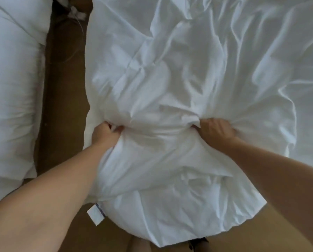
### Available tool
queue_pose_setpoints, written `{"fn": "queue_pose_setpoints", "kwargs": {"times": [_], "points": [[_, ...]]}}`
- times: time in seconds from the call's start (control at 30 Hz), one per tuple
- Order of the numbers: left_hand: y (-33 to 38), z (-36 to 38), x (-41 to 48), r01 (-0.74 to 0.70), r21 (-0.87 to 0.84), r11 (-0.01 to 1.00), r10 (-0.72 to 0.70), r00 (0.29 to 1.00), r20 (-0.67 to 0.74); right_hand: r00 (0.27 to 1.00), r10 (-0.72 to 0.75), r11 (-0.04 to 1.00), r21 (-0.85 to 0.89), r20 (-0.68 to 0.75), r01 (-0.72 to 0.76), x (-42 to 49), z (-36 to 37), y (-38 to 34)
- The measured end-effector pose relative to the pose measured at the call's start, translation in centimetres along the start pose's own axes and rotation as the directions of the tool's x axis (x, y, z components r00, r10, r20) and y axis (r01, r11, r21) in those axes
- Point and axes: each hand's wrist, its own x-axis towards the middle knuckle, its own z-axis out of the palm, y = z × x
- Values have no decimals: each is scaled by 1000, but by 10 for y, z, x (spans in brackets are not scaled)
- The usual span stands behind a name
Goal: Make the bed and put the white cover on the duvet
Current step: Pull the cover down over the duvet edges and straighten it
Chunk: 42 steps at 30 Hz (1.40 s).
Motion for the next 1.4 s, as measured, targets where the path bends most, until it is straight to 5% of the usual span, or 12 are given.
{"fn": "queue_pose_setpoints", "kwargs": {"times": [0.13, 0.3, 0.4, 0.47, 0.53, 0.6, 0.67, 0.77, 0.9, 1.0, 1.13, 1.4], "points": [[-5, -15, 17, -271, 109, 956, 273, 962, -7, 941, 206, 958, 252, -269, -138, 7, -40, -33], [25, -147, 54, -459, -29, 888, 350, 715, -606, 625, 367, 919, 372, -689, -129, 47, -103, -74], [27, -191, 74, -496, 99, 862, 443, 645, -623, 859, 353, 933, 215, -370, -290, 58, -57, -98], [5, -169, 84, -418, 163, 893, 447, 792, -416, 899, 436, 881, 181, 53, -438, 57, -30, -113], [-32, -139, 90, -298, 99, 950, 308, 944, -120, 868, 488, 825, 280, 86, -491, 51, -27, -139], [-77, -117, 86, -174, -104, 979, 191, 964, 184, 895, 421, 869, 349, -147, -351, 34, -33, -175], [-123, -101, 80, -45, -293, 955, 168, 897, 409, 954, 97, 968, 250, -283, -24, 2, -28, -213], [-170, -88, 73, 118, -395, 911, 148, 802, 579, 948, -315, 949, 7, -45, 315, -38, 4, -252], [-180, -77, 63, 147, -621, 770, 258, 818, 514, 950, -275, 960, 20, -145, 280, -40, 24, -285], [-183, -73, 48, 19, -672, 740, 275, 903, 329, 827, -442, 866, 76, -348, 495, -48, 35, -323], [-205, -72, 29, -15, -697, 717, 227, 950, 213, 906, -407, 907, 71, -113, 416, -63, 46, -365], [-230, -63, 12, -107, -609, 786, 292, 933, 212, 995, -104, 993, 60, 7, 103, -30, 26, -371]]}}
